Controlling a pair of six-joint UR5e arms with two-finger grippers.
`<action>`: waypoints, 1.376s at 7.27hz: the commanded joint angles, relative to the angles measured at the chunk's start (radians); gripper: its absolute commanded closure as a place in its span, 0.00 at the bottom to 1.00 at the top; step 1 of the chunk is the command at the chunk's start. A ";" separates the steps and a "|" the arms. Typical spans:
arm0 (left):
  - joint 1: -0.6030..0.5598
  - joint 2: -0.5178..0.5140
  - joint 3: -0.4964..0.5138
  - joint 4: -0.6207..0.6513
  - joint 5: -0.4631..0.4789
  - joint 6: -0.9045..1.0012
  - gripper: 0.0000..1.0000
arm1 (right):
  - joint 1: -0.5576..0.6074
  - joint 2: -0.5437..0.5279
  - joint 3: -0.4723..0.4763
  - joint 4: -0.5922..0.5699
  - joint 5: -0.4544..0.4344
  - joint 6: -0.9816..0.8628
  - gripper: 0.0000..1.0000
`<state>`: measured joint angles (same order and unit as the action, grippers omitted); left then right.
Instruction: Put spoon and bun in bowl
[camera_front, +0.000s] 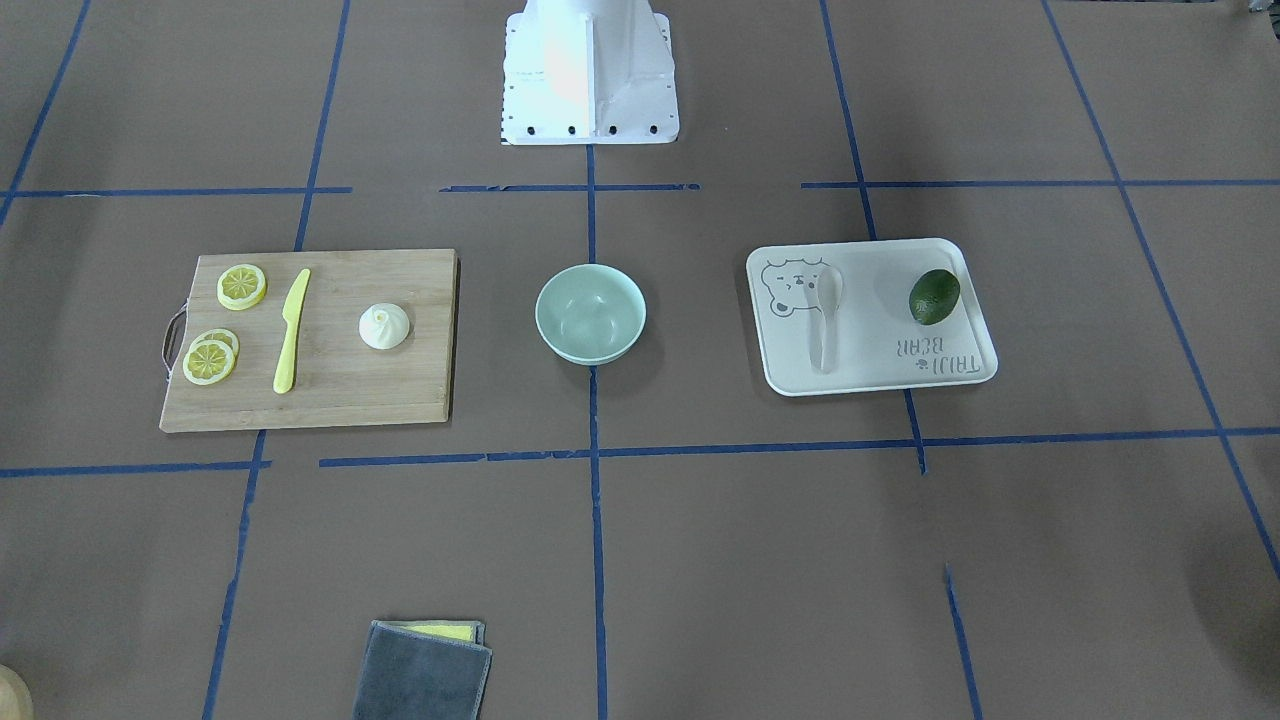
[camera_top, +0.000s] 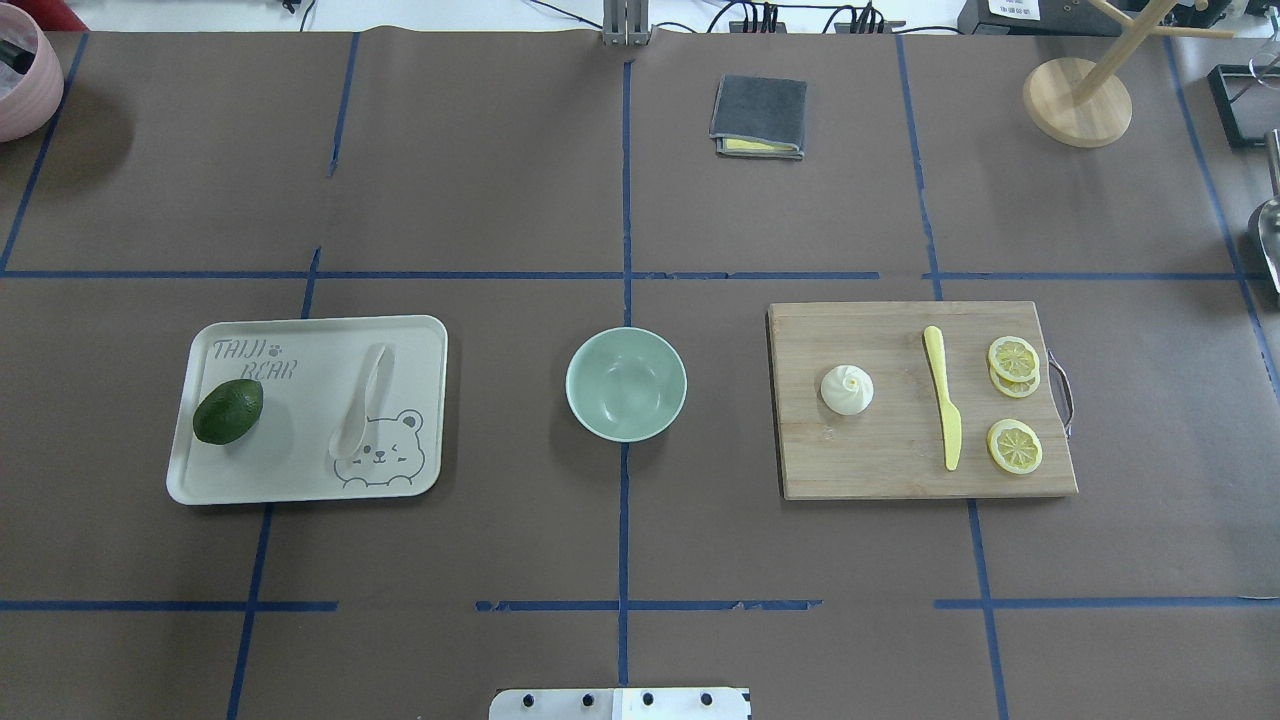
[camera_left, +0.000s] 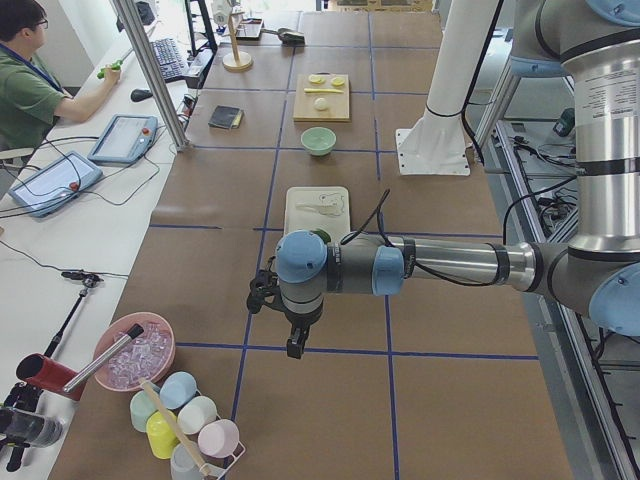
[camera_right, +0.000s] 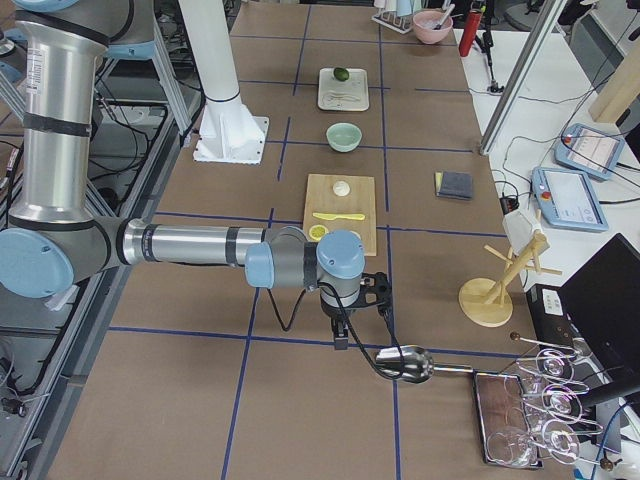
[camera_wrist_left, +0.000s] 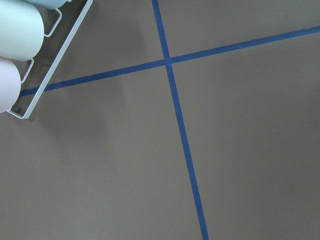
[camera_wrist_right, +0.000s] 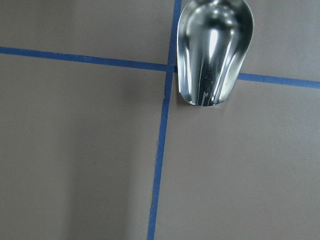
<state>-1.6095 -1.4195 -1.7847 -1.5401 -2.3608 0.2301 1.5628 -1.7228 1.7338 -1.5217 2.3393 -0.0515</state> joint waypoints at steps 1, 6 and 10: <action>0.002 -0.010 -0.001 -0.015 0.000 0.002 0.00 | -0.001 0.003 0.001 0.000 0.003 -0.001 0.00; 0.112 -0.032 -0.013 -0.300 0.011 -0.002 0.00 | -0.006 0.029 0.029 0.005 0.015 0.009 0.00; 0.114 -0.113 0.063 -0.780 0.000 -0.015 0.00 | -0.007 0.101 -0.035 0.189 0.020 0.036 0.00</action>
<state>-1.4962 -1.5003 -1.7479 -2.1670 -2.3548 0.2185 1.5556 -1.6582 1.7435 -1.3582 2.3515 -0.0298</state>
